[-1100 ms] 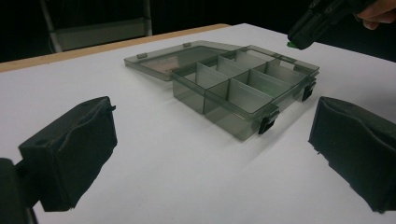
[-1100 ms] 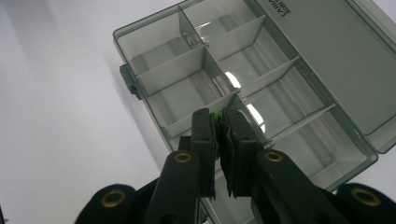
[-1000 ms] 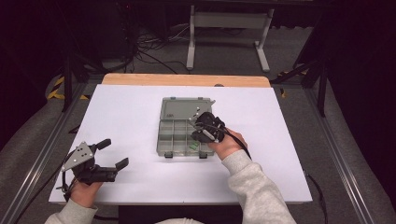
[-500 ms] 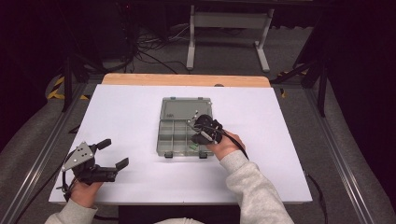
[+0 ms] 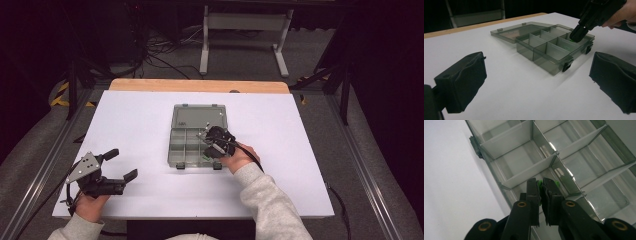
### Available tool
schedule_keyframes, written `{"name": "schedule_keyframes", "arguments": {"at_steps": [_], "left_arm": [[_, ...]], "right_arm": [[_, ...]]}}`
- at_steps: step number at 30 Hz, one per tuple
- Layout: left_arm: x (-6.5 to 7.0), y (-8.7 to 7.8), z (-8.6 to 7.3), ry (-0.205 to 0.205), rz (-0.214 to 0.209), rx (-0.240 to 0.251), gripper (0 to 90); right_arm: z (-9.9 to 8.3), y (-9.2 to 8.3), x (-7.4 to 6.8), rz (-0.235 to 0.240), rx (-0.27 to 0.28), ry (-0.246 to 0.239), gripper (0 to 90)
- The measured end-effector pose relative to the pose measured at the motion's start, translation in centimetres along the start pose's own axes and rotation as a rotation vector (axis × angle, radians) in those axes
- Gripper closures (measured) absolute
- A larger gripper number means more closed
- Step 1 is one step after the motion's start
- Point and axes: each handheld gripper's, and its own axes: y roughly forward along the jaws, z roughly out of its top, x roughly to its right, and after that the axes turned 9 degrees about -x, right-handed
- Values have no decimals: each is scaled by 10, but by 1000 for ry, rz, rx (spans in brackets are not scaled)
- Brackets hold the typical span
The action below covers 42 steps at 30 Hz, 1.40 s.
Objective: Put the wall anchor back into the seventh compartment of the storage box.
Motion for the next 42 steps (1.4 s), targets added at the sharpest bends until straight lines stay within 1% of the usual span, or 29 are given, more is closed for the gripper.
{"name": "schedule_keyframes", "arguments": {"at_steps": [14, 21, 24, 25, 27, 29, 31, 35, 38, 41, 42], "left_arm": [[0, 0, 0, 1, -3, -3, 15], [0, 0, 0, 1, -3, -3, 15], [0, 0, 0, 0, -1, 0, 15], [0, 0, 0, 0, -1, 0, 15], [0, 0, 0, 4, -3, -1, 15], [0, 1, 0, 4, -4, -2, 14], [0, 1, 0, 2, -3, -2, 15], [0, 1, 0, 2, -4, -4, 14], [0, 1, 0, 2, -3, -3, 15], [-1, 0, 0, 3, -4, -2, 14], [0, 0, 0, 0, -2, -2, 15]], "right_arm": [[1, 12, -2, 18, -37, -9, 839], [1, 14, -2, 25, -47, -11, 839], [1, 13, -2, 24, -41, -11, 832], [1, 13, -1, 22, -41, -16, 813], [0, 11, -1, 20, -29, -3, 769], [0, 9, -1, 24, -26, -5, 755], [-1, 7, -1, 18, -17, -3, 726], [-2, -2, -3, 12, 18, -3, 658], [-4, -12, -6, 0, 66, -4, 569], [-10, -25, -9, -27, 126, 7, 429], [-13, -29, -10, -34, 148, 9, 404]]}}
